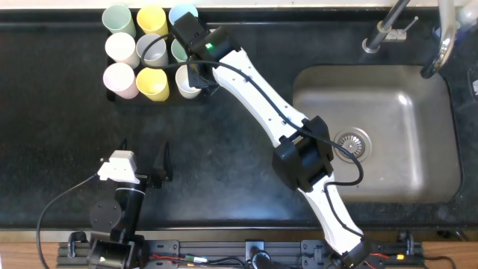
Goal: Store Cups
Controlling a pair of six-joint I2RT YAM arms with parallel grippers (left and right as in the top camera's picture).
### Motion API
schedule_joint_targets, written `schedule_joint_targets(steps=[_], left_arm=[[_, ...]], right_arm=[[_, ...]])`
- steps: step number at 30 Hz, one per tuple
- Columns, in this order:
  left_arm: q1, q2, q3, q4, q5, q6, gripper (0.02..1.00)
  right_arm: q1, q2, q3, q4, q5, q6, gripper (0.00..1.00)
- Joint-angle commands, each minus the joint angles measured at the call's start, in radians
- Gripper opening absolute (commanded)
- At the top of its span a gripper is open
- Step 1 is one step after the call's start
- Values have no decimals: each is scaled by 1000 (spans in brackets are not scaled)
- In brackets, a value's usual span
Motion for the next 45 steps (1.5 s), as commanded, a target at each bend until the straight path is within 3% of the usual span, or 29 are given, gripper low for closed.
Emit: schedule_joint_targets(steps=[1,11,20,26,30,32,36,45], left_arm=[[-4,-8,-1,-3,-4,22,1000],[-4,-8,-1,-3,-4,22,998],[-4,-8,-1,-3,-4,22,1000],[-4,-8,-1,-3,-4,22,1000],[-4,-8,-1,-3,-4,22,1000],[-4,-8,-1,-3,-4,22,1000],[-4,-8,-1,-3,-4,22,1000],[-4,-8,-1,-3,-4,22,1000]], right_arm=[[2,-9,27,-3,10,0,290],[-19,-151,27,16,-15,-129,391],[-98,-398,27,47,-40,-333,711],[-190,-553,27,18,-92,-412,757],[-243,-637,2,-59,-121,-500,893],[-267,-695,-63,-81,-119,-540,1000],[-303,-882,-326,-15,-119,-578,996],[-407,-1431,-1066,389,-152,-576,996]])
